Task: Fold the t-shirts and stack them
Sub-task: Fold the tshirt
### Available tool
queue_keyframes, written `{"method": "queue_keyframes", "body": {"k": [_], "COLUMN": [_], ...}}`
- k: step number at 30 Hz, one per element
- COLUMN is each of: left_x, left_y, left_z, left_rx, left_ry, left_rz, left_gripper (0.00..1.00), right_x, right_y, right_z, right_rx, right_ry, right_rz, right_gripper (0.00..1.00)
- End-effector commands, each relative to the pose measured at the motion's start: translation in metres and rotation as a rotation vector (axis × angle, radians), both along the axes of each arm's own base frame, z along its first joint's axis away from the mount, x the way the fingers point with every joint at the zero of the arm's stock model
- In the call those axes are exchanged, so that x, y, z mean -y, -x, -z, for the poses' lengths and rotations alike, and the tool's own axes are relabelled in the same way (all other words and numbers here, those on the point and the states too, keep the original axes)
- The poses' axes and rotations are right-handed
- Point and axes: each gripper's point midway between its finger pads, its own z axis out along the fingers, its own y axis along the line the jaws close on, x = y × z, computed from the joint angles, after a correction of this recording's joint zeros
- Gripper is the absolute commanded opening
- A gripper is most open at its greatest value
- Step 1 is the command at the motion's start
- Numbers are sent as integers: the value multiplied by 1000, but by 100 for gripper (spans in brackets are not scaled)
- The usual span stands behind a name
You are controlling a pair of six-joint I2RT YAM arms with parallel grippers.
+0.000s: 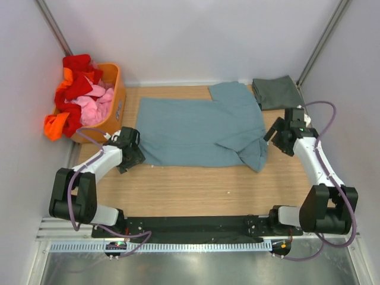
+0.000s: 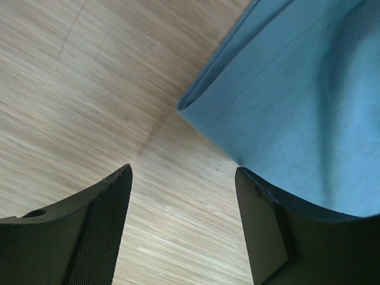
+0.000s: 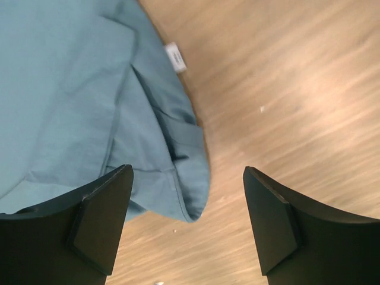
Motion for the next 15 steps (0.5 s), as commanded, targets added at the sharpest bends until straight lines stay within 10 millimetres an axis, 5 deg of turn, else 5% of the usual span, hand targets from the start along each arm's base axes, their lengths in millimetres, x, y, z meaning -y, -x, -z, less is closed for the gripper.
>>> {"method": "queue_keyframes", "body": {"k": [1, 5, 12, 15], "left_x": [6, 6, 6, 4], "left_y": [-16, -12, -4, -2], "left_z": [-13, -12, -5, -6], "left_rx": [131, 137, 127, 133], "left_ry": [51, 59, 63, 56], "left_rz": [-39, -40, -41, -40], "left_gripper": [70, 70, 69, 68], "right_x": [-30, -38, -41, -30], "right_y": [14, 38, 45, 52], "right_z": [31, 64, 82, 85], "right_rx": [1, -45, -69, -72], "right_ry": [-313, -442, -491, -462], "right_rz": [16, 39, 73, 120], "right_gripper": [80, 68, 42, 40]}}
